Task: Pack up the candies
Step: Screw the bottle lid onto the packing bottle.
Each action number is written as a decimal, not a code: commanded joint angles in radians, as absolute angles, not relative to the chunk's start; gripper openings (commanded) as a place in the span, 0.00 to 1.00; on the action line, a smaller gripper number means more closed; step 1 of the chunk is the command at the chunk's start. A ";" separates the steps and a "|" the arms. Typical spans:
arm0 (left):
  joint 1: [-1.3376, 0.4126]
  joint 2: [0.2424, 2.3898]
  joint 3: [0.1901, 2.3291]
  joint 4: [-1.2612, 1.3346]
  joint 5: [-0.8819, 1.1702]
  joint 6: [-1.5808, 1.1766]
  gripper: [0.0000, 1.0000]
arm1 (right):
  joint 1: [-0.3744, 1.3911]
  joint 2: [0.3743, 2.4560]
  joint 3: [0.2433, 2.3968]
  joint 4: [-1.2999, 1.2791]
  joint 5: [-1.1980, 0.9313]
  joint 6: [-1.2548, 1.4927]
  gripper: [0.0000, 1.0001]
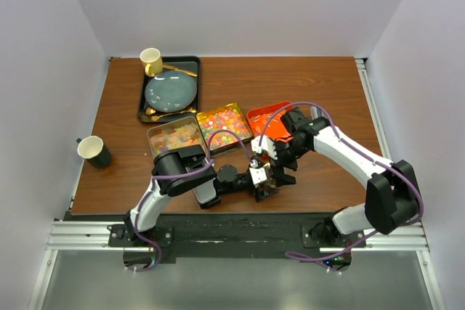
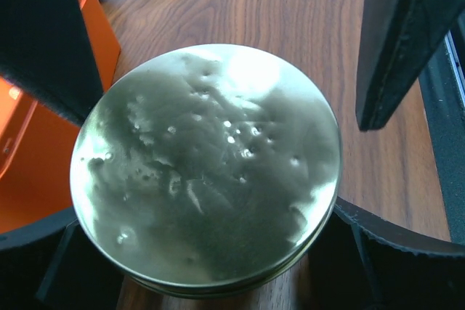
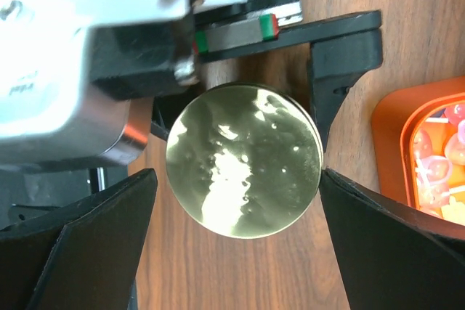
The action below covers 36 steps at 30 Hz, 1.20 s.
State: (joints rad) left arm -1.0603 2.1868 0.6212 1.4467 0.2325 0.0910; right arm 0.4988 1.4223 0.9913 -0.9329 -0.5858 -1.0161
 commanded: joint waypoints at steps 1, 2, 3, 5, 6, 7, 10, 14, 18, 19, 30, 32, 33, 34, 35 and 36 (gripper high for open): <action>-1.035 2.266 0.594 1.143 0.170 0.155 0.00 | 0.505 1.355 0.950 -1.012 -0.575 -1.045 0.96; -1.034 2.266 0.594 1.143 0.169 0.155 0.00 | 0.505 1.341 0.931 -1.019 -0.569 -1.049 0.97; -1.034 2.266 0.597 1.143 0.170 0.155 0.00 | 0.503 1.333 0.920 -1.031 -0.554 -1.052 0.97; -1.034 2.266 0.595 1.143 0.169 0.155 0.00 | 0.505 1.319 0.893 -1.049 -0.540 -1.071 0.96; -1.032 2.267 0.595 1.143 0.167 0.153 0.00 | 0.505 1.306 0.882 -1.066 -0.529 -1.075 0.97; -1.032 2.267 0.595 1.143 0.166 0.156 0.00 | 0.505 1.298 0.874 -1.075 -0.525 -1.084 0.97; -1.032 2.266 0.595 1.143 0.167 0.158 0.00 | 0.505 1.264 0.841 -1.109 -0.503 -1.097 0.97; -1.032 2.272 0.598 1.138 0.173 0.166 0.00 | 0.503 1.230 0.831 -1.143 -0.483 -1.100 0.96; -1.035 2.270 0.600 1.129 0.190 0.175 0.00 | 0.500 1.204 0.865 -1.141 -0.453 -1.057 0.96; -1.035 2.270 0.600 1.126 0.193 0.175 0.00 | 0.494 1.200 0.880 -1.144 -0.442 -1.051 0.96; -1.040 2.267 0.603 1.111 0.198 0.192 0.00 | 0.459 1.305 1.074 -1.088 -0.517 -0.999 0.97; -1.042 2.266 0.603 1.109 0.196 0.192 0.00 | 0.460 1.339 1.088 -1.056 -0.538 -0.993 0.97; -1.042 2.266 0.604 1.108 0.196 0.192 0.00 | 0.460 1.354 1.098 -1.048 -0.558 -0.989 0.97; -1.042 2.266 0.604 1.106 0.198 0.192 0.00 | 0.462 1.367 1.101 -1.039 -0.566 -0.989 0.97; -1.043 2.267 0.604 1.104 0.198 0.192 0.00 | 0.463 1.380 1.106 -1.023 -0.574 -0.989 0.97; -1.043 2.267 0.606 1.104 0.198 0.190 0.00 | 0.462 1.409 1.114 -1.019 -0.584 -0.991 0.97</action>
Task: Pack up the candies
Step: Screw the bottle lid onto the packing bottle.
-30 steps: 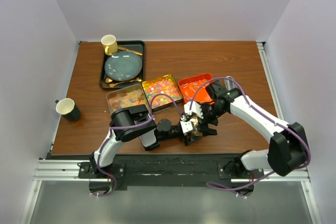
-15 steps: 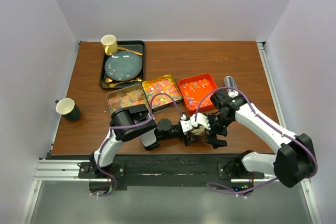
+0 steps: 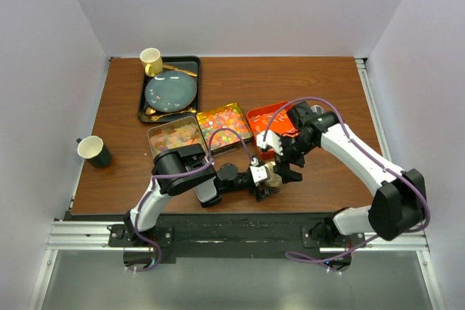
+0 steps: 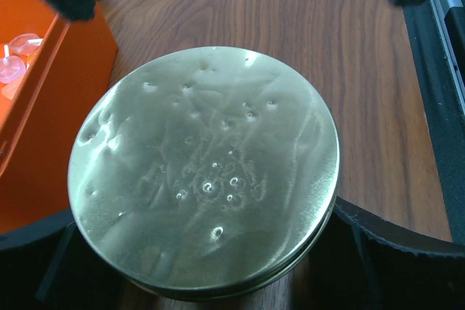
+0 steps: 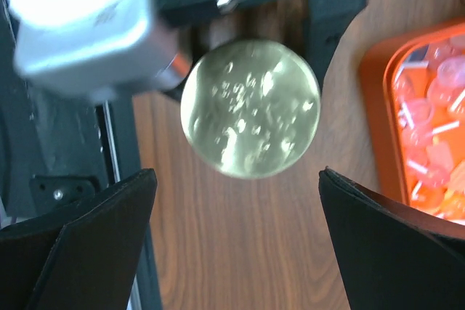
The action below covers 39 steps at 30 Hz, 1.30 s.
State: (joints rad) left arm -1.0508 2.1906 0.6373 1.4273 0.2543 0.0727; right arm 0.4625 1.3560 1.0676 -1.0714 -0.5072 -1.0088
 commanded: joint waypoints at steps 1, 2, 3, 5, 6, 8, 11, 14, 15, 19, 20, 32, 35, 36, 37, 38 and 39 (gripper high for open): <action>-1.043 2.267 0.606 1.100 0.198 0.190 0.00 | 0.466 1.422 1.118 -1.012 -0.591 -0.994 0.97; -1.043 2.266 0.606 1.100 0.198 0.192 0.00 | 0.465 1.436 1.123 -1.000 -0.595 -0.996 0.97; -1.043 2.267 0.609 1.100 0.195 0.190 0.00 | 0.466 1.454 1.129 -0.999 -0.600 -1.003 0.97; -1.043 2.269 0.609 1.095 0.192 0.193 0.00 | 0.471 1.473 1.134 -0.996 -0.614 -1.009 0.97; -1.043 2.269 0.609 1.095 0.192 0.192 0.00 | 0.472 1.486 1.138 -0.997 -0.618 -1.015 0.97; -1.043 2.269 0.611 1.095 0.192 0.192 0.00 | 0.477 1.496 1.138 -0.996 -0.632 -1.023 0.97; -1.043 2.272 0.612 1.095 0.190 0.190 0.00 | 0.485 1.511 1.137 -0.997 -0.638 -1.031 0.97; -1.043 2.272 0.612 1.094 0.189 0.190 0.00 | 0.489 1.511 1.134 -1.005 -0.646 -1.040 0.97; -1.043 2.273 0.612 1.094 0.187 0.189 0.00 | 0.491 1.509 1.131 -1.011 -0.649 -1.045 0.97; -1.042 2.273 0.615 1.094 0.173 0.187 0.00 | 0.494 1.506 1.118 -1.040 -0.655 -1.068 0.96; -1.042 2.275 0.615 1.094 0.172 0.187 0.00 | 0.497 1.506 1.115 -1.045 -0.655 -1.068 0.96; -1.034 2.275 0.618 1.094 0.161 0.173 0.00 | 0.497 1.419 1.013 -1.101 -0.591 -1.081 0.96; -1.034 2.275 0.617 1.092 0.161 0.173 0.00 | 0.495 1.382 0.977 -1.117 -0.565 -1.086 0.96; -1.034 2.276 0.617 1.092 0.161 0.173 0.00 | 0.495 1.364 0.970 -1.120 -0.560 -1.086 0.96; -1.034 2.275 0.618 1.092 0.161 0.173 0.00 | 0.497 1.356 0.963 -1.123 -0.551 -1.080 0.96; -1.034 2.275 0.617 1.092 0.163 0.173 0.00 | 0.495 1.348 0.953 -1.124 -0.546 -1.080 0.96; -1.034 2.278 0.618 1.092 0.163 0.173 0.00 | 0.497 1.335 0.947 -1.129 -0.540 -1.078 0.96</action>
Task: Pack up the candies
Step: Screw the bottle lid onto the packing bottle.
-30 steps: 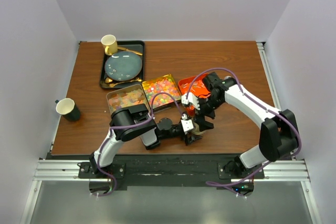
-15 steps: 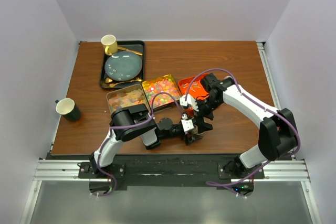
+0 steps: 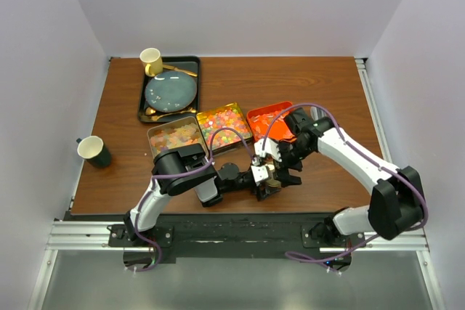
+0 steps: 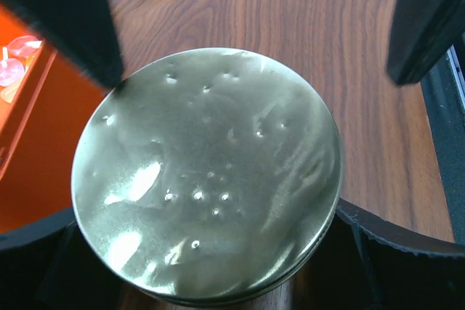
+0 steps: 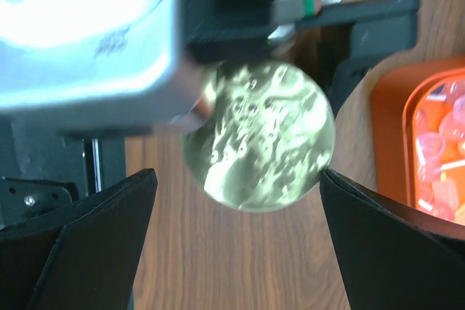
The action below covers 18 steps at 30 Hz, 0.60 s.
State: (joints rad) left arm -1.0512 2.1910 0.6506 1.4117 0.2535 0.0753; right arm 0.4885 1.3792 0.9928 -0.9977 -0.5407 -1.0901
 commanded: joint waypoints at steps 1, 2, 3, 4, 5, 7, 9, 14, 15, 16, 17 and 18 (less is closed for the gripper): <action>-1.034 2.276 0.618 1.092 0.164 0.172 0.00 | 0.497 1.327 0.942 -1.138 -0.531 -1.080 0.96; -1.034 2.279 0.618 1.094 0.166 0.172 0.00 | 0.497 1.319 0.930 -1.141 -0.526 -1.080 0.96; -1.034 2.278 0.618 1.092 0.164 0.172 0.00 | 0.497 1.312 0.922 -1.147 -0.523 -1.083 0.96; -1.034 2.279 0.618 1.092 0.166 0.170 0.00 | 0.497 1.296 0.917 -1.157 -0.520 -1.086 0.96; -1.034 2.279 0.620 1.092 0.167 0.170 0.00 | 0.497 1.289 0.907 -1.163 -0.519 -1.086 0.96; -1.034 2.281 0.620 1.092 0.167 0.170 0.00 | 0.497 1.270 0.899 -1.173 -0.518 -1.083 0.96; -1.034 2.281 0.620 1.092 0.169 0.170 0.00 | 0.497 1.261 0.894 -1.178 -0.515 -1.080 0.96; -1.034 2.278 0.617 1.091 0.175 0.173 0.00 | 0.465 1.238 0.926 -1.166 -0.494 -1.017 0.95; -1.034 2.278 0.617 1.091 0.178 0.173 0.00 | 0.457 1.236 0.936 -1.167 -0.495 -1.017 0.96; -1.034 2.278 0.618 1.091 0.179 0.173 0.00 | 0.448 1.235 0.948 -1.167 -0.495 -1.016 0.96; -1.034 2.278 0.618 1.091 0.183 0.173 0.00 | 0.434 1.238 0.974 -1.167 -0.495 -1.015 0.96; -1.034 2.278 0.618 1.089 0.184 0.172 0.00 | 0.428 1.247 0.988 -1.167 -0.495 -1.015 0.96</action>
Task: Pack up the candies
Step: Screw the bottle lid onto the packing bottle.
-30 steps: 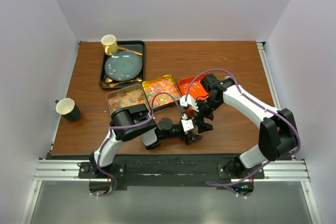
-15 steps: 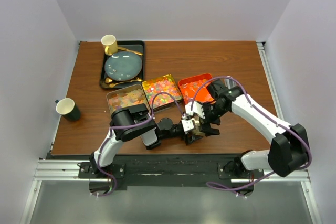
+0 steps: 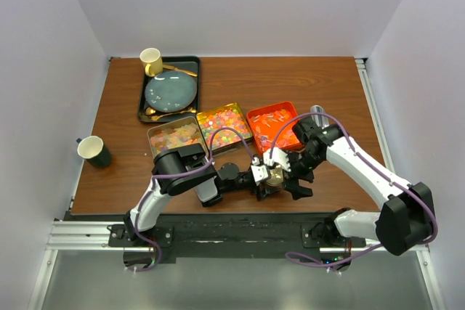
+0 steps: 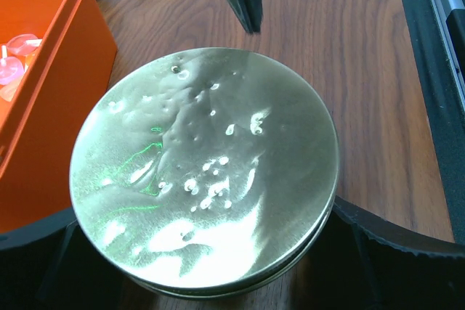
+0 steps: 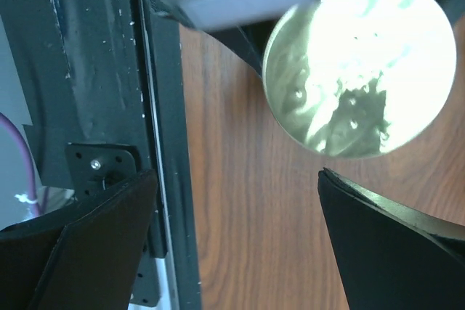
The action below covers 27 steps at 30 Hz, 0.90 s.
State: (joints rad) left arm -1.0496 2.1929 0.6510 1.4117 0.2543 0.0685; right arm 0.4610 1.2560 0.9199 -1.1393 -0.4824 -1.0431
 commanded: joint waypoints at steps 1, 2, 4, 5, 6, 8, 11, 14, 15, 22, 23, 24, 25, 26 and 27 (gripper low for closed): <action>-1.034 2.278 0.618 1.091 0.186 0.175 0.00 | 0.425 1.253 1.000 -1.164 -0.495 -1.017 0.96; -1.035 2.279 0.618 1.091 0.190 0.175 0.00 | 0.425 1.259 1.029 -1.158 -0.497 -1.016 0.96; -1.034 2.280 0.618 1.089 0.193 0.175 0.00 | 0.425 1.275 1.051 -1.125 -0.514 -1.014 0.97; -1.034 2.279 0.620 1.088 0.195 0.175 0.00 | 0.426 1.278 1.063 -1.111 -0.520 -1.020 0.98; -1.034 2.279 0.618 1.088 0.196 0.175 0.00 | 0.426 1.284 1.065 -1.079 -0.529 -1.031 0.99; -1.034 2.280 0.618 1.086 0.199 0.175 0.00 | 0.428 1.292 1.060 -1.043 -0.549 -1.066 0.99; -1.034 2.279 0.620 1.081 0.201 0.173 0.00 | 0.437 1.337 1.065 -1.023 -0.566 -1.153 0.99; -1.034 2.278 0.620 1.080 0.202 0.173 0.00 | 0.439 1.403 1.097 -1.051 -0.581 -1.233 0.99; -1.034 2.278 0.620 1.078 0.204 0.173 0.00 | 0.439 1.417 1.104 -1.057 -0.592 -1.247 0.99; -1.034 2.287 0.626 1.075 0.207 0.172 0.00 | 0.457 1.482 1.126 -1.054 -0.609 -1.325 0.99; -1.034 2.287 0.626 1.075 0.206 0.172 0.00 | 0.460 1.492 1.127 -1.057 -0.611 -1.334 0.99; -1.034 2.287 0.627 1.077 0.206 0.172 0.00 | 0.463 1.496 1.129 -1.072 -0.614 -1.347 0.99; -1.034 2.286 0.627 1.075 0.206 0.172 0.00 | 0.471 1.497 1.127 -1.077 -0.615 -1.368 0.99; -1.035 2.286 0.627 1.074 0.204 0.172 0.00 | 0.474 1.500 1.124 -1.080 -0.615 -1.376 0.99; -1.034 2.286 0.627 1.075 0.204 0.170 0.00 | 0.479 1.502 1.121 -1.084 -0.615 -1.382 0.99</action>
